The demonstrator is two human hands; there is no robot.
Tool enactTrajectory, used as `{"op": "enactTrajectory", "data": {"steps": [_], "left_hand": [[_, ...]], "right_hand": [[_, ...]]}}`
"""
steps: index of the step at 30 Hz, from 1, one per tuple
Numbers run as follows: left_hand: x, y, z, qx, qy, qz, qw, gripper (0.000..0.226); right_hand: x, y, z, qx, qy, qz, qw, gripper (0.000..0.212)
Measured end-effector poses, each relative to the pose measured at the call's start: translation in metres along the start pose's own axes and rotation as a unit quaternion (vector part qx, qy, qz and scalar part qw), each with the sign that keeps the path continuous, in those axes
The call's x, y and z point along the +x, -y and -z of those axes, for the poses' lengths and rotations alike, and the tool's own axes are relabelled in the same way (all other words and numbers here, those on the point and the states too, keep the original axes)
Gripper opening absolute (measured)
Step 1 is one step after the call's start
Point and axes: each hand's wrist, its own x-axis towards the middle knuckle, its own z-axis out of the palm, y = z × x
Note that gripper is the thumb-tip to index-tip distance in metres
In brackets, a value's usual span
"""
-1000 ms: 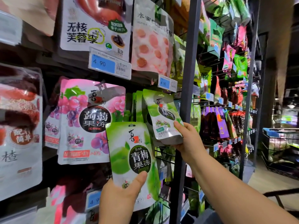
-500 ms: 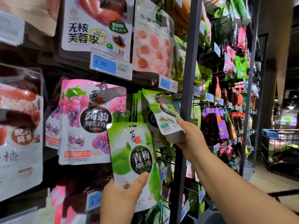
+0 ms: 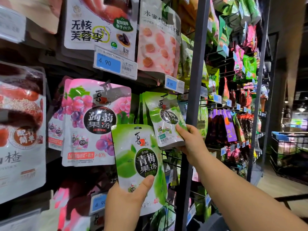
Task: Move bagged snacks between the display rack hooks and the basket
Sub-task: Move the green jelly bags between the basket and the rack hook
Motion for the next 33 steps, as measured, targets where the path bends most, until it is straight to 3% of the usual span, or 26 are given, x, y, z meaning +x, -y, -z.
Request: {"op": "enactTrajectory", "data": {"steps": [6,13,16,18,21,23,28,31,33], "left_hand": [[0.001,0.003,0.002,0.004,-0.007,-0.012,1.0,0.023],[0.0,0.006,0.001,-0.02,0.019,-0.007,1.0,0.019],[-0.001,0.005,-0.005,-0.048,0.043,-0.005,0.998,0.018],[-0.002,0.004,-0.008,-0.06,0.059,-0.01,0.996,0.02],[-0.003,0.002,-0.012,-0.072,0.077,-0.008,0.994,0.017],[-0.001,0.002,-0.018,-0.083,0.079,-0.007,0.993,0.022],[0.006,-0.013,-0.031,-0.123,0.094,-0.004,0.988,0.026],[0.017,-0.027,-0.042,-0.136,0.109,0.0,0.985,0.025],[0.026,-0.036,-0.052,-0.138,0.125,0.013,0.982,0.037]], "right_hand": [[0.0,-0.019,0.004,-0.031,-0.012,0.015,0.999,0.032],[-0.009,-0.026,0.009,-0.134,-0.034,0.032,0.99,0.049],[-0.028,-0.02,0.015,-0.259,-0.102,0.128,0.952,0.06],[-0.046,-0.018,0.018,-0.296,-0.117,0.209,0.925,0.045],[-0.073,-0.017,0.016,-0.264,-0.028,0.22,0.939,0.009],[-0.085,-0.019,0.018,-0.219,0.049,0.171,0.959,0.018],[-0.094,-0.024,0.033,-0.167,0.147,0.072,0.972,0.06],[-0.091,-0.018,0.03,-0.078,0.183,0.046,0.979,0.049],[-0.084,-0.012,0.029,-0.053,0.161,0.056,0.984,0.065]]}}
